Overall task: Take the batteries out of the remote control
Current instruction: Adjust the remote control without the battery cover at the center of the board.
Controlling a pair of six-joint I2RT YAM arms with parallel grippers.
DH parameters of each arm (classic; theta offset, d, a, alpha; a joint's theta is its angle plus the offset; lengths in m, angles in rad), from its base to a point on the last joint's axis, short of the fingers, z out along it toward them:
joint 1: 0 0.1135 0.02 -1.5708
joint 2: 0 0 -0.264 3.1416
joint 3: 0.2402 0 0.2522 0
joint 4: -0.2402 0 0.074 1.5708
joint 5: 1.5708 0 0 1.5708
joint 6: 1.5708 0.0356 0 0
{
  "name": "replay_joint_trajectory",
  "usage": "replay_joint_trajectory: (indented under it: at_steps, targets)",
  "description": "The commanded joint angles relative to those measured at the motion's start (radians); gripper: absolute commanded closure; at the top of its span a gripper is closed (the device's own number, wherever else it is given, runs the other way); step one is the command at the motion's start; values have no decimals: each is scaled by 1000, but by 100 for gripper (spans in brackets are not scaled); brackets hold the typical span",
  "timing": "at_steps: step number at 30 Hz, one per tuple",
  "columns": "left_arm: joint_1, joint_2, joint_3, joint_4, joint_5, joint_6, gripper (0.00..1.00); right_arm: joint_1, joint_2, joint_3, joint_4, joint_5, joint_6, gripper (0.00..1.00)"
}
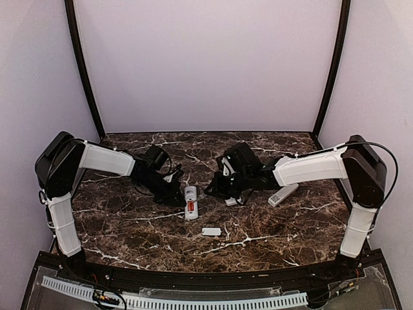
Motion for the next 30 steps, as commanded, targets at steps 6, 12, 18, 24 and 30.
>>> replay_joint_trajectory:
  at_steps: [6,12,18,24,30]
  targets:
    - [-22,50,6,-10,-19,20,98,7,-40,-91,237,-161,91,100]
    - [-22,50,8,-12,-24,22,98,-10,-84,-125,270,-159,102,100]
    - [-22,43,18,-28,-37,30,98,-13,-124,-144,213,-84,80,100]
    - [-9,-26,21,-22,-87,43,83,-28,-226,-159,73,69,11,100]
    - [12,-36,65,-8,-102,21,55,-36,-305,-165,-21,169,-47,100]
